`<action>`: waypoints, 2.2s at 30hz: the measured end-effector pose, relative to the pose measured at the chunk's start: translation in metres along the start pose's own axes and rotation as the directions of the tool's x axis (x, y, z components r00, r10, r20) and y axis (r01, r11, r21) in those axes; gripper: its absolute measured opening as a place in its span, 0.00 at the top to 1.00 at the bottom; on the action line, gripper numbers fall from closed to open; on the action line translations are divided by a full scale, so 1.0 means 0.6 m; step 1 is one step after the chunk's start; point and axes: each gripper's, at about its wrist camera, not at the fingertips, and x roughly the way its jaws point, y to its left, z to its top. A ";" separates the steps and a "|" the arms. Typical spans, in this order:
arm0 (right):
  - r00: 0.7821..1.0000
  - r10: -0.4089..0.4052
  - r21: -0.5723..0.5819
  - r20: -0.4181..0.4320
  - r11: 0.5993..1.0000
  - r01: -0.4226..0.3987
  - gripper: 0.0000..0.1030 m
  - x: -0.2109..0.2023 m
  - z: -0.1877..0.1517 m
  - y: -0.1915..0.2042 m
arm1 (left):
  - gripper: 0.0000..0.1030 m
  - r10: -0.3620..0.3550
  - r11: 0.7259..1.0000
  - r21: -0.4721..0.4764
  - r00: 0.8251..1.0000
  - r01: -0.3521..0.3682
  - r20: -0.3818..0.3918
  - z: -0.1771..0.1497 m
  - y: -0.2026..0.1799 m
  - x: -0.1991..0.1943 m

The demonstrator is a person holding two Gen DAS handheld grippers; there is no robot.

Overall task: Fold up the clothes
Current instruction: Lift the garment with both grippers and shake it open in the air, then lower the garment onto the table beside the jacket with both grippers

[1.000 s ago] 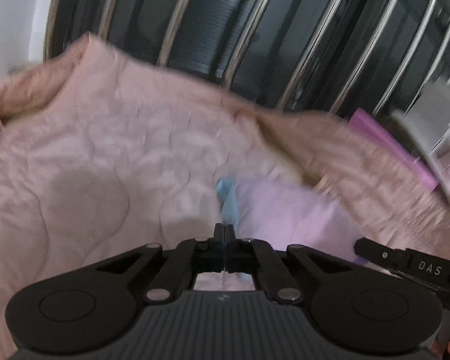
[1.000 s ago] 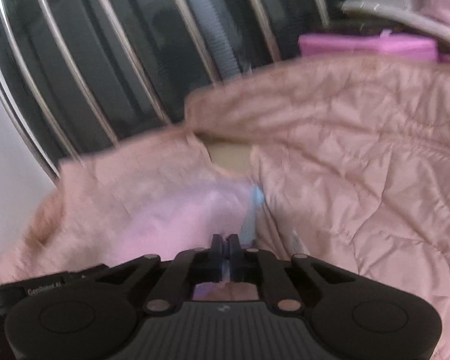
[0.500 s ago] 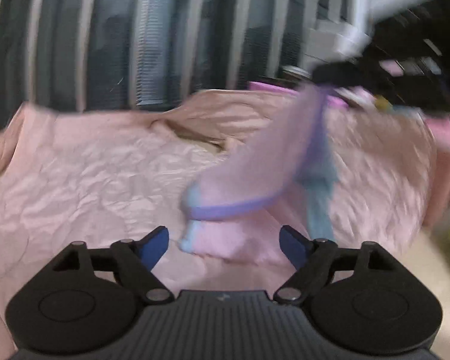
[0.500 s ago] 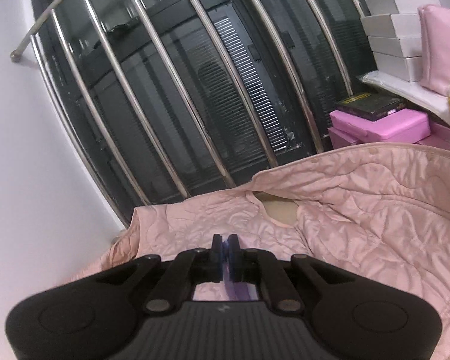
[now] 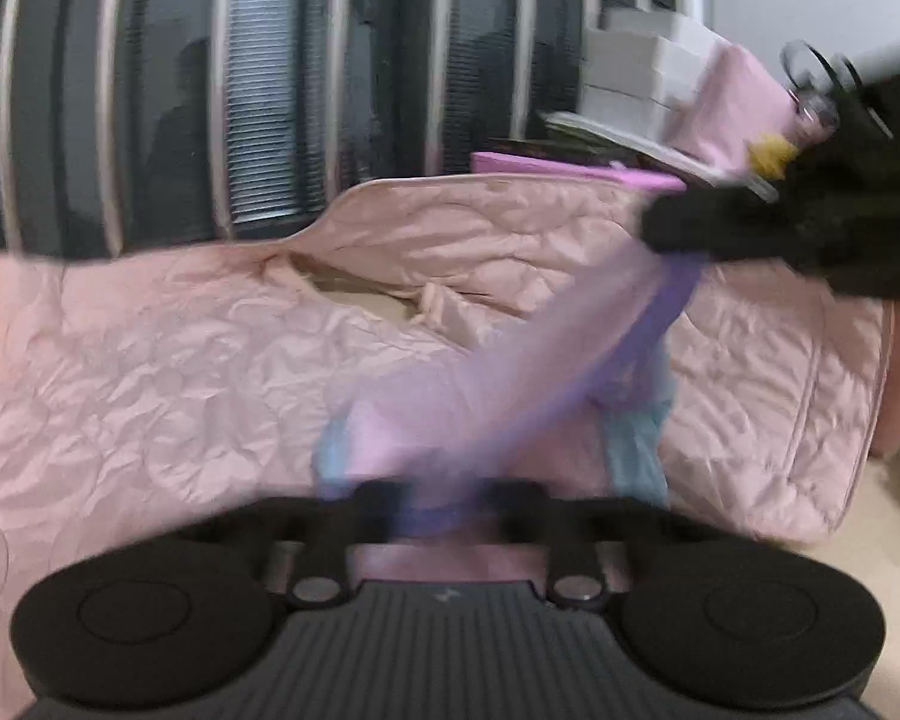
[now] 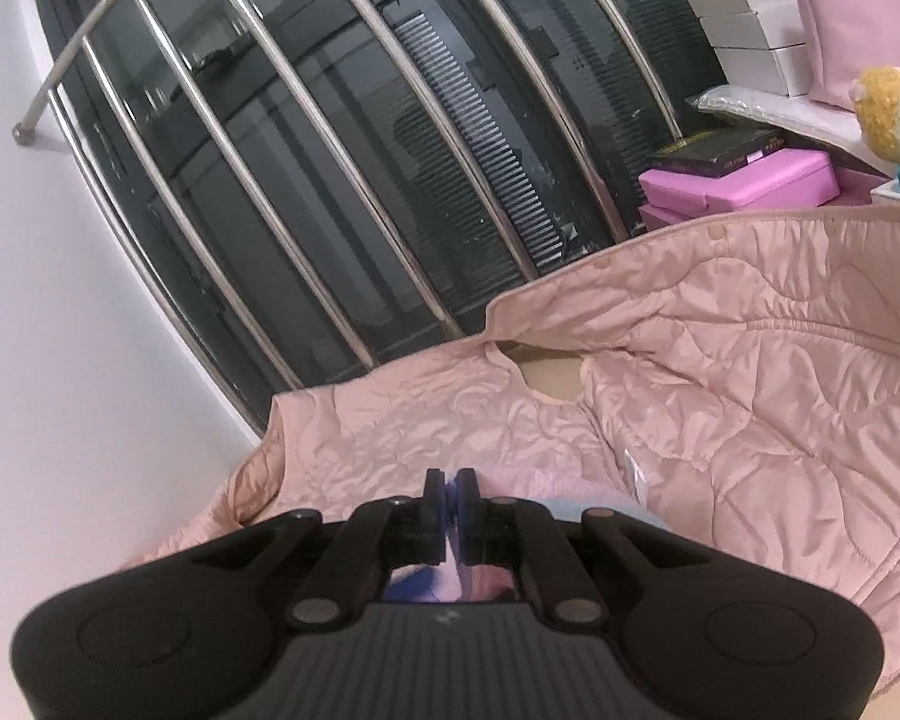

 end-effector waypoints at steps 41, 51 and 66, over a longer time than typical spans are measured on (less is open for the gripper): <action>0.955 0.072 -0.612 0.289 0.780 0.127 0.98 -0.362 -0.009 0.336 | 0.99 0.062 0.997 0.003 0.884 -0.072 0.463 0.255 -0.035 -0.644; 0.915 0.218 -0.652 0.340 0.756 0.063 0.98 -0.532 0.049 0.454 | 0.99 0.125 0.986 0.023 0.824 -0.165 0.553 0.312 -0.084 -0.821; 0.992 -0.011 -0.596 0.124 0.799 0.084 0.95 -0.188 0.050 0.384 | 0.98 0.261 0.963 -0.121 0.938 -0.239 0.230 0.253 0.104 -0.474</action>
